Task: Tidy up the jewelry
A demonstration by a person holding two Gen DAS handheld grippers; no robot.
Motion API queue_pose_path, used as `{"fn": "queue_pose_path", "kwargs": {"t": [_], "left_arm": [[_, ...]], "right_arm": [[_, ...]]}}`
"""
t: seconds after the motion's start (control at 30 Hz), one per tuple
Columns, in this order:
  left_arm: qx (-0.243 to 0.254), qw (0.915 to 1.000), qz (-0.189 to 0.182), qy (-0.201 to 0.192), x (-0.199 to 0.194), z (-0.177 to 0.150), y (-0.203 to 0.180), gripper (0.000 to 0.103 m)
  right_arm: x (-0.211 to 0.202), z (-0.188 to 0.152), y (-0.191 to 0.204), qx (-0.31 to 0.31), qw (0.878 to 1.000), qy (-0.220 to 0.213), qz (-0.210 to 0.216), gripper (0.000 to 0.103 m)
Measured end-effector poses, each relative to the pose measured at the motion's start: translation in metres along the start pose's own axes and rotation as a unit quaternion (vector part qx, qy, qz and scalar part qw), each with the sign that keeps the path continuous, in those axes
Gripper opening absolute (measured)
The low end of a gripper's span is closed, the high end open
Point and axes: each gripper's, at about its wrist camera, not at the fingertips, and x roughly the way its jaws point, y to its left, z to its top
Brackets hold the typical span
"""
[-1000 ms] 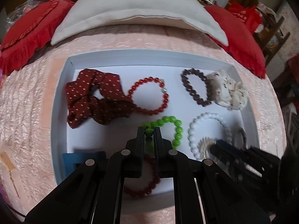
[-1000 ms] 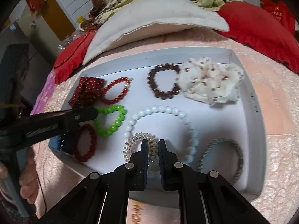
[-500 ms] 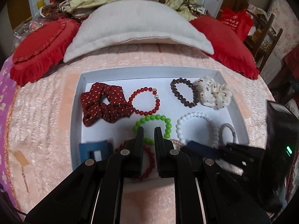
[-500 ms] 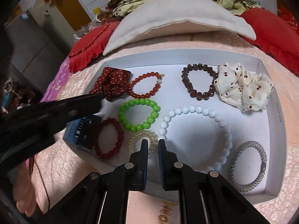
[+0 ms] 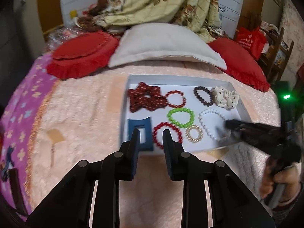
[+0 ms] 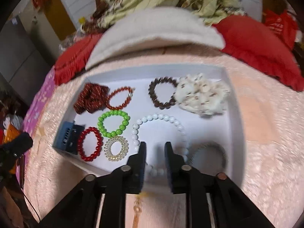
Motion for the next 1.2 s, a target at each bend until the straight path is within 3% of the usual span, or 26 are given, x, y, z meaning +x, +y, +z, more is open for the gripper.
{"fn": "queue_pose_path", "kwargs": {"t": [0.13,0.43,0.73,0.97,1.1,1.13,1.2], "left_arm": [[-0.006,0.9985,0.043,-0.035,-0.027,-0.019,0.004,0.043],[-0.037,0.9912,0.108,-0.067,-0.083,-0.073,0.02,0.05],[-0.054,0.9882,0.119,-0.08,-0.123,-0.111,0.025,0.05],[-0.047,0.9853,0.118,-0.114,-0.147,-0.125,0.013,0.054],[-0.04,0.9757,0.141,-0.163,-0.167,-0.133,0.004,0.065],[-0.038,0.9728,0.149,-0.173,-0.171,-0.133,0.002,0.077],[-0.036,0.9634,0.17,-0.204,-0.182,-0.136,-0.001,0.087]], "right_arm": [[-0.045,-0.024,0.002,0.005,0.999,-0.046,-0.013,0.038],[-0.118,-0.094,0.021,-0.022,0.994,-0.09,-0.052,0.043],[-0.146,-0.149,0.008,-0.004,0.992,-0.098,-0.079,0.043],[-0.144,-0.185,-0.002,0.014,0.993,-0.067,-0.099,0.043],[-0.139,-0.201,0.014,-0.006,0.994,-0.056,-0.089,0.043],[-0.139,-0.203,0.016,-0.009,0.994,-0.056,-0.088,0.043],[-0.142,-0.203,0.022,-0.018,0.994,-0.059,-0.087,0.043]]}}
